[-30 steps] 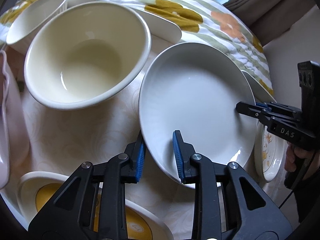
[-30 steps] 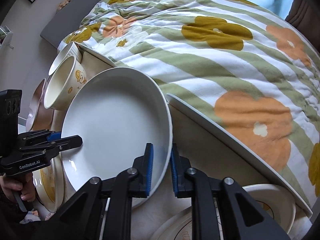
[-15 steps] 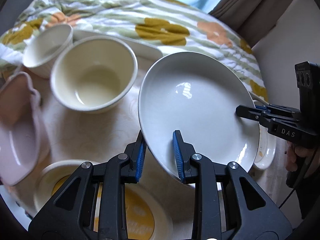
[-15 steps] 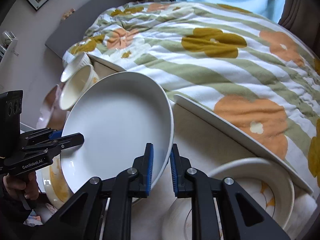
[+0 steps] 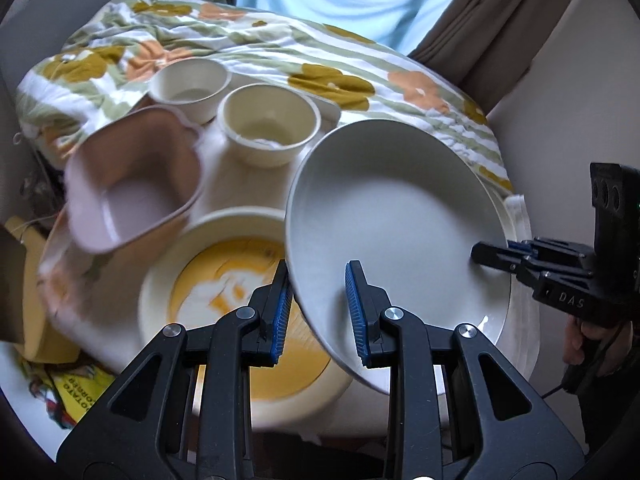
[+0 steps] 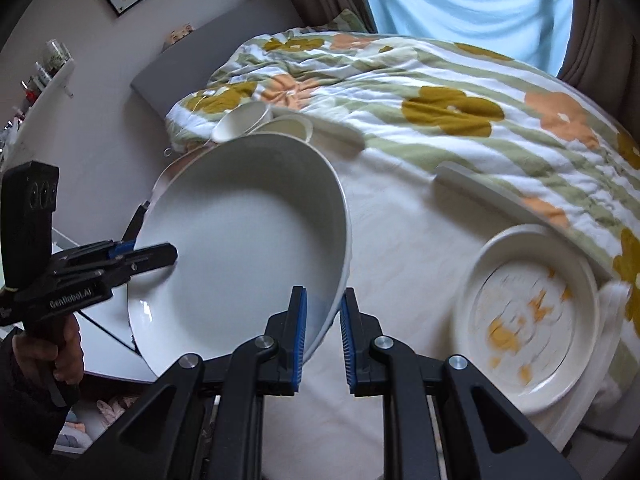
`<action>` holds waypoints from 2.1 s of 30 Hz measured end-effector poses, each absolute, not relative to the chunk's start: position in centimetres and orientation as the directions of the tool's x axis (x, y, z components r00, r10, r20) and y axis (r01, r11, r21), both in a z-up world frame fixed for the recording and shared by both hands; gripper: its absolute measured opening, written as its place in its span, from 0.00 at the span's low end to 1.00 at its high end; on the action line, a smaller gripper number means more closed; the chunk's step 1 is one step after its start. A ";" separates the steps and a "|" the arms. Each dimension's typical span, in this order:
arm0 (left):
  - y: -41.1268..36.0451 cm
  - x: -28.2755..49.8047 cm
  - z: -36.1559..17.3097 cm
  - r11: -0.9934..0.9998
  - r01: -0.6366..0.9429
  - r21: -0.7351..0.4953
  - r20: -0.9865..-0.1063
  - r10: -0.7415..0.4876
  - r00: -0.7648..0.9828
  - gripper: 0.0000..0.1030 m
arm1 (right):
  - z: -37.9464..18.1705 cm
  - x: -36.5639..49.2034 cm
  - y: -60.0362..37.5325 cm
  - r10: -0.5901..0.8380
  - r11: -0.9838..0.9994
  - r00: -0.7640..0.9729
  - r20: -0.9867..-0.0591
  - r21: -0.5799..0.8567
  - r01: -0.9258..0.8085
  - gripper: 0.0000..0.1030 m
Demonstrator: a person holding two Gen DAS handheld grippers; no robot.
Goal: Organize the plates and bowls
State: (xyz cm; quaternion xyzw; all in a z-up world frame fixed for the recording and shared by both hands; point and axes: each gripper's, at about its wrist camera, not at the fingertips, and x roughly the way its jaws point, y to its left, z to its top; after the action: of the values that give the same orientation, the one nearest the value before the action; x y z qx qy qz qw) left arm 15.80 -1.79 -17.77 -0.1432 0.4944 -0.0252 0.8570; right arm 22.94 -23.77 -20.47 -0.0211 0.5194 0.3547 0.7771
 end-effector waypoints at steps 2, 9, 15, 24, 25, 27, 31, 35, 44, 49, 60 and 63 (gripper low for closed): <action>-0.9 14.2 -17.9 0.963 -0.093 -0.254 -0.848 -0.175 0.500 0.23 | -20.9 21.4 -23.2 0.537 0.750 0.194 -0.821 0.359 -0.556 0.15; 2.7 11.9 -20.2 0.964 -0.074 -0.257 -0.866 -0.196 0.460 0.23 | -23.4 17.4 -20.2 0.523 0.789 0.185 -0.832 0.390 -0.476 0.15; 5.0 12.5 -23.1 0.962 -0.028 -0.271 -0.881 -0.237 0.410 0.23 | -25.0 15.8 -17.7 0.461 0.846 0.222 -0.859 0.350 -0.402 0.15; 5.5 14.6 -25.8 0.978 0.071 -0.197 -0.906 -0.209 0.367 0.23 | -26.6 14.7 -15.5 0.348 0.920 0.289 -0.892 0.265 -0.290 0.15; 5.5 14.7 -25.9 0.979 0.081 -0.189 -0.907 -0.206 0.367 0.23 | -26.7 14.6 -15.5 0.344 0.923 0.292 -0.893 0.265 -0.279 0.15; 5.3 14.9 -26.2 0.980 0.099 -0.171 -0.911 -0.195 0.364 0.23 | -26.9 14.4 -15.2 0.326 0.931 0.300 -0.897 0.250 -0.265 0.15; 5.1 15.2 -26.5 0.982 0.116 -0.147 -0.913 -0.179 0.367 0.23 | -26.9 14.0 -14.8 0.294 0.943 0.319 -0.901 0.219 -0.250 0.15; 4.7 15.4 -26.8 0.986 0.124 -0.112 -0.916 -0.151 0.371 0.23 | -26.9 13.8 -14.1 0.264 0.951 0.332 -0.906 0.186 -0.249 0.15; 3.7 15.7 -27.6 0.990 0.138 -0.020 -0.921 -0.072 0.383 0.23 | -26.9 14.1 -13.4 0.217 0.955 0.345 -0.913 0.126 -0.268 0.15; 2.6 15.4 -27.5 0.981 0.171 0.096 -0.909 0.017 0.417 0.23 | -26.9 14.0 -12.8 0.189 0.956 0.357 -0.915 0.087 -0.282 0.15; 0.9 14.7 -27.5 0.939 0.202 0.280 -0.864 0.155 0.480 0.23 | -26.9 14.1 -12.1 0.145 0.951 0.380 -0.914 0.024 -0.307 0.15; 0.8 14.6 -27.4 0.934 0.203 0.294 -0.859 0.165 0.485 0.23 | -27.0 14.1 -12.0 0.138 0.952 0.381 -0.914 0.016 -0.307 0.15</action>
State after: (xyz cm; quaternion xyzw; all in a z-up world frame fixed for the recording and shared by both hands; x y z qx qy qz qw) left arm 14.60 0.77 -27.43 0.1811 0.5074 -0.0113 0.8424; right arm 14.09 -11.99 -26.96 -0.0782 0.5400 0.1345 0.8272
